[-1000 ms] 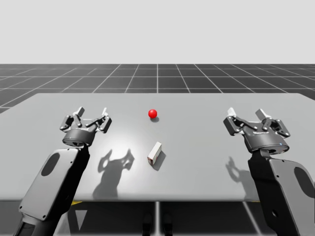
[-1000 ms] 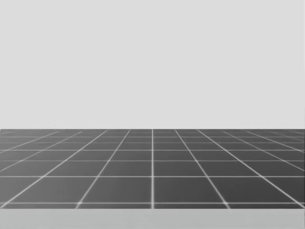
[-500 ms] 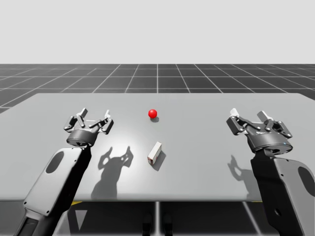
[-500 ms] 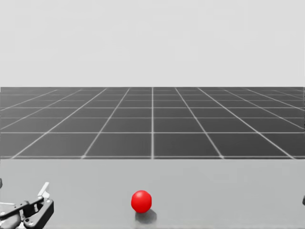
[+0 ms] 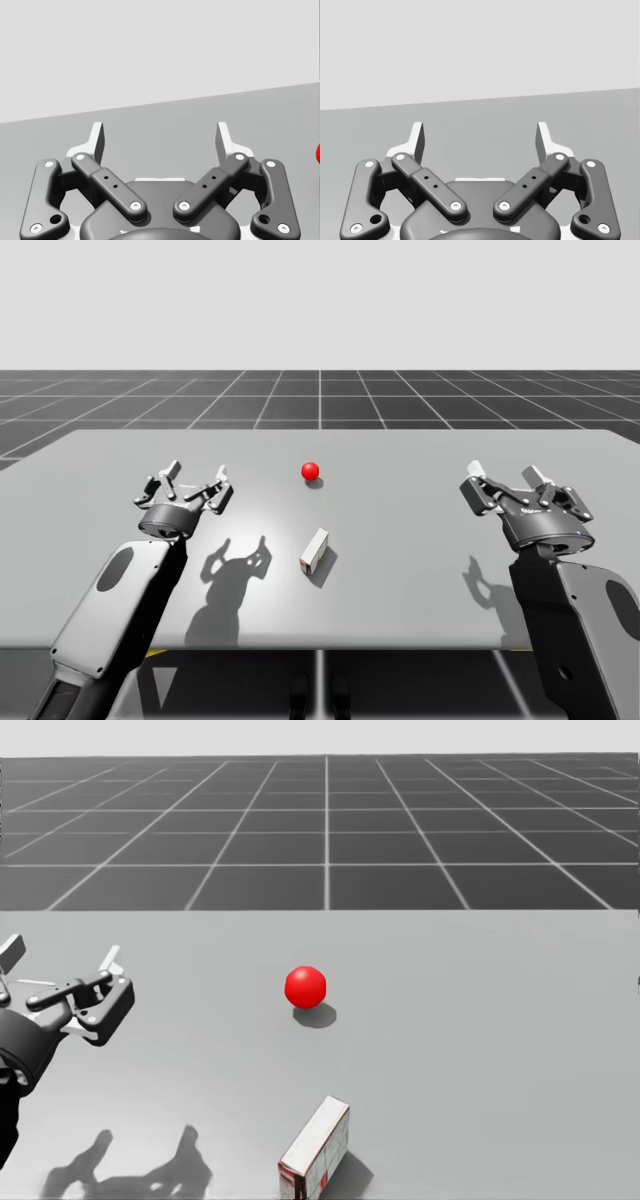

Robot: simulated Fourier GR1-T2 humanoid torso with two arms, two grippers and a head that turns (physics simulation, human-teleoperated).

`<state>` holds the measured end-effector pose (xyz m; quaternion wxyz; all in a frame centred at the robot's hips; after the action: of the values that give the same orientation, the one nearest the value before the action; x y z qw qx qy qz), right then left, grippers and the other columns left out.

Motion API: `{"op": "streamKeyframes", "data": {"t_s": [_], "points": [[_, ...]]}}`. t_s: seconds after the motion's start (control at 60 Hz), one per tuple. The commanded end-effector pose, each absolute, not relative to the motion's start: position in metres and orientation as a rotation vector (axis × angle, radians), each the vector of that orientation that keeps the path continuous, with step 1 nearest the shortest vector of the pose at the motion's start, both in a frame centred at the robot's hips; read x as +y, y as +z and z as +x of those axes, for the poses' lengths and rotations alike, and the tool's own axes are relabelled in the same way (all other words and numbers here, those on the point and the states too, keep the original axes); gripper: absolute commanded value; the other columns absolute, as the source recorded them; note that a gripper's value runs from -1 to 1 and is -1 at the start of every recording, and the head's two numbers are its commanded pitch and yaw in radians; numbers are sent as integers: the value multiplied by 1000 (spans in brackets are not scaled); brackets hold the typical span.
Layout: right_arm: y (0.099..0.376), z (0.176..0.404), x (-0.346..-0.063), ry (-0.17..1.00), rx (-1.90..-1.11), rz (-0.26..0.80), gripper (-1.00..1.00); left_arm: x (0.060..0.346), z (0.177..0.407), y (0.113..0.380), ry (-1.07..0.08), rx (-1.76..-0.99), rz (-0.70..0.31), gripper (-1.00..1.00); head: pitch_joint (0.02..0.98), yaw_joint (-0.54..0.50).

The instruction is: Watch the red light. When it turns green, pick up the object.

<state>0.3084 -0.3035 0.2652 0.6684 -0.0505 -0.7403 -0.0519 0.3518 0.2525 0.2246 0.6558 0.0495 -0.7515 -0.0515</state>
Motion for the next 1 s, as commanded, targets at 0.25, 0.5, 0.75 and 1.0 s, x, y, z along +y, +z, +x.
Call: {"op": "streamKeyframes", "data": {"t_s": [0.25, 0.5, 0.75, 1.0], "points": [[264, 309, -303, -99, -1669, -116, -1000, 251, 351, 225, -125, -1706, 110, -1000, 585, 38], [263, 309, -303, -90, -1668, -117, -1000, 250, 350, 225, -122, -1708, 109, -1000, 588, 40], [263, 309, -303, -85, -1670, -119, -1000, 250, 350, 225, -121, -1710, 109, -1000, 588, 39], [262, 309, -303, -82, -1670, -121, -1000, 250, 349, 226, -119, -1710, 108, -1000, 589, 43]]}}
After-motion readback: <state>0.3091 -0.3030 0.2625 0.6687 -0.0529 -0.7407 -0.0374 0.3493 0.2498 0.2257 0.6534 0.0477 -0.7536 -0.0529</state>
